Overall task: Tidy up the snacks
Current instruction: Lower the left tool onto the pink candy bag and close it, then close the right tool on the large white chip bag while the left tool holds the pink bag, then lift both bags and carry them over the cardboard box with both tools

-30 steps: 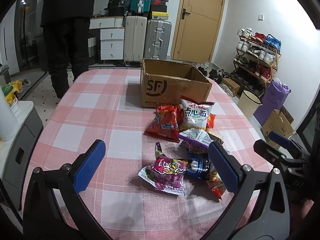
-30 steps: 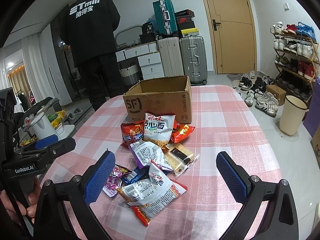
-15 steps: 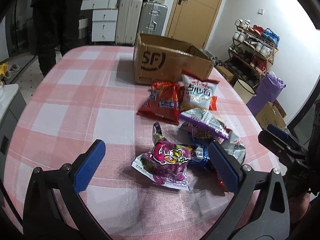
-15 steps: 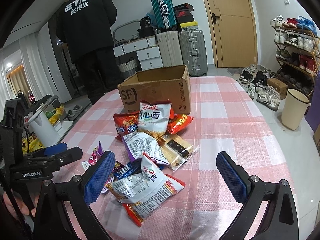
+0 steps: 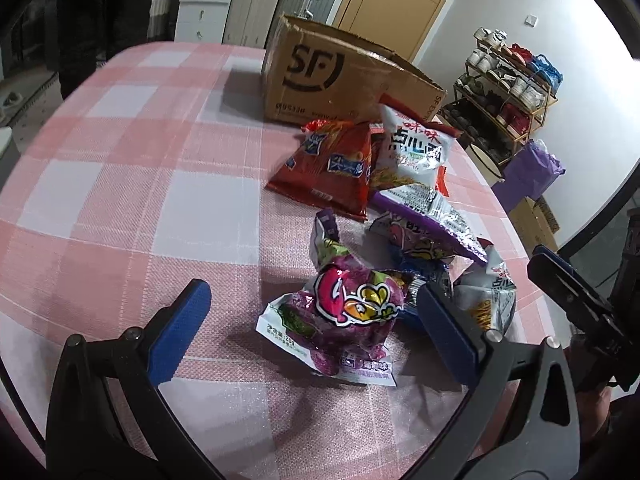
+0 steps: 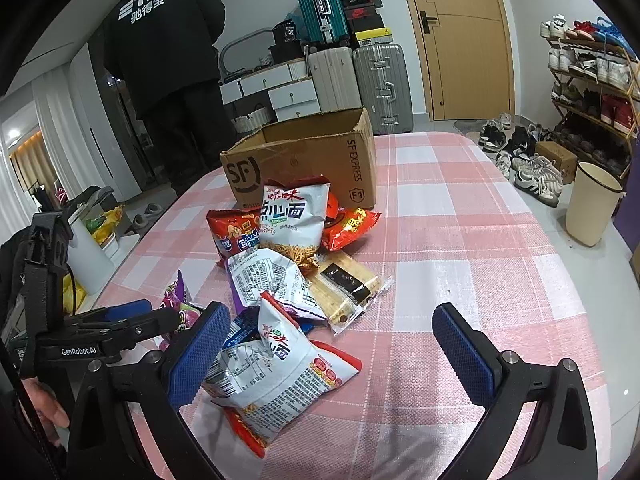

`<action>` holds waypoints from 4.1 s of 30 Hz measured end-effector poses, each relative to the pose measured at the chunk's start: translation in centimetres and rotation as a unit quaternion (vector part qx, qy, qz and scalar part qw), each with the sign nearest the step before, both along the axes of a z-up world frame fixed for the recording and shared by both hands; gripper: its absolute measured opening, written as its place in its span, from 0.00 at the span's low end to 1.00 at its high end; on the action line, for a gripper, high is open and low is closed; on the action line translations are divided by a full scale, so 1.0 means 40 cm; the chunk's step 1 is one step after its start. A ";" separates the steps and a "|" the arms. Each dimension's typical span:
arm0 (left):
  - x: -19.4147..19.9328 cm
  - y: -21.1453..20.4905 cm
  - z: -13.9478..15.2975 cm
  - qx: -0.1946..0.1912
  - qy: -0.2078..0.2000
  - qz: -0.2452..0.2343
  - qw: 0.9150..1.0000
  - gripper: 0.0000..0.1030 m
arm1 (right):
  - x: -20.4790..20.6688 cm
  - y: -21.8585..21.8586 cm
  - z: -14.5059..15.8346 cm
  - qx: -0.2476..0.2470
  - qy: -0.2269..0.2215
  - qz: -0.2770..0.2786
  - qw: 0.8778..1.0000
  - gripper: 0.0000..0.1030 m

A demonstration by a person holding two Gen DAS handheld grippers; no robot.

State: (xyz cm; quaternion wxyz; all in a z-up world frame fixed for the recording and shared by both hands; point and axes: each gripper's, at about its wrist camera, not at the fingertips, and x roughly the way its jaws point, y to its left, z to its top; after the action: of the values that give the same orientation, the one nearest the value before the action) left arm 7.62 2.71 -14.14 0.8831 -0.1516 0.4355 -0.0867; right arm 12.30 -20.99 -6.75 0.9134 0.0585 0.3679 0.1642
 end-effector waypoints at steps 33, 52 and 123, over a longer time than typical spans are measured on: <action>-0.019 0.008 -0.002 -0.065 -0.025 -0.058 0.996 0.18 | -0.054 0.013 0.024 -0.006 -0.005 0.007 1.000 1.00; -0.100 0.082 0.099 -0.066 -0.078 -0.033 0.994 0.18 | -0.056 0.040 -0.024 0.021 0.040 0.041 0.998 1.00; -0.086 0.066 0.225 -0.013 -0.094 -0.047 0.994 0.19 | 0.011 -0.002 0.099 0.161 0.013 0.092 0.982 0.49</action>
State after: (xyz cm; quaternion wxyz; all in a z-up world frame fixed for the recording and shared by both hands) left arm 4.18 5.34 -5.12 0.9130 -0.1337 0.3560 -0.1475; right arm 12.74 -21.08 -2.77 0.8680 0.1731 0.3522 0.3044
